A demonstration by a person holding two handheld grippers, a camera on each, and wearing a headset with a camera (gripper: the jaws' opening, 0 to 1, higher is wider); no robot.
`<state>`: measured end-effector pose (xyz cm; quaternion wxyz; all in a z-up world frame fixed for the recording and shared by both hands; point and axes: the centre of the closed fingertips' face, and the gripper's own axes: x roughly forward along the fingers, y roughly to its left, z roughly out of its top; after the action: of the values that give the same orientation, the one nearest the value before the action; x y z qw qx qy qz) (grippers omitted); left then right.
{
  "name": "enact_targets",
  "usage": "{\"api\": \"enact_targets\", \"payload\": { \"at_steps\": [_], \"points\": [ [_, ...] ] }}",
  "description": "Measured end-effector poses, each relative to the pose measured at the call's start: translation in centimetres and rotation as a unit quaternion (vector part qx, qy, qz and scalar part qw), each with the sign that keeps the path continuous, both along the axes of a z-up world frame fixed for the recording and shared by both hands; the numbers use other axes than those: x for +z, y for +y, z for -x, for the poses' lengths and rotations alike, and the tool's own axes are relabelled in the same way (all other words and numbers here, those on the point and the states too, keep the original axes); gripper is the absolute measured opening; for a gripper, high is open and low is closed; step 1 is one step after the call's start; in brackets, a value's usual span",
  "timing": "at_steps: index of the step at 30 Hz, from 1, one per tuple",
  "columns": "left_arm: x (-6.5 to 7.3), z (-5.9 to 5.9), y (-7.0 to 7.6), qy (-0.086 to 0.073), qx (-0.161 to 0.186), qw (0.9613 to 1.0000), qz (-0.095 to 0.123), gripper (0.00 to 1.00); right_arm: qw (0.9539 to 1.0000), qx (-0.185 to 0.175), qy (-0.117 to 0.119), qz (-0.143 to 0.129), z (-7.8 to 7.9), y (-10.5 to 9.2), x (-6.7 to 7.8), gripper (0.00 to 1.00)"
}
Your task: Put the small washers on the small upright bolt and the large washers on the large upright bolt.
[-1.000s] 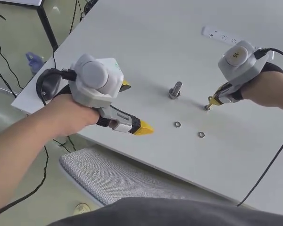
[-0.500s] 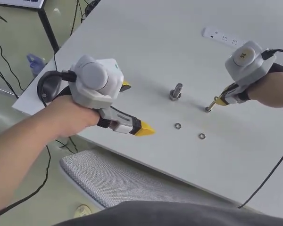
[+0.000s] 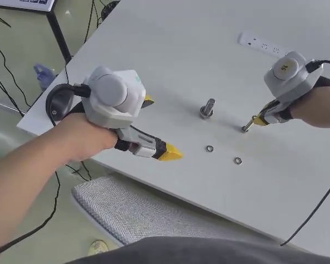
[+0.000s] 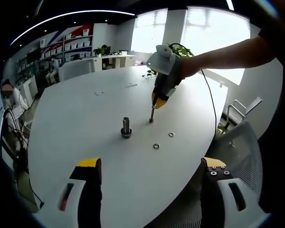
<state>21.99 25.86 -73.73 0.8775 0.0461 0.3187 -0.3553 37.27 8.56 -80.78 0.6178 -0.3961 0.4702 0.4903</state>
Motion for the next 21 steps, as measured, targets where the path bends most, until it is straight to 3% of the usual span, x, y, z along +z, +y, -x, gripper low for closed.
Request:
{"api": "enact_targets", "payload": {
  "at_steps": [21],
  "points": [
    [-0.49, 0.02, 0.03, 0.009, -0.001, 1.0000, -0.002, 0.83, 1.0000, -0.001, 0.006, -0.003, -0.36, 0.29, -0.47, 0.13]
  ]
}}
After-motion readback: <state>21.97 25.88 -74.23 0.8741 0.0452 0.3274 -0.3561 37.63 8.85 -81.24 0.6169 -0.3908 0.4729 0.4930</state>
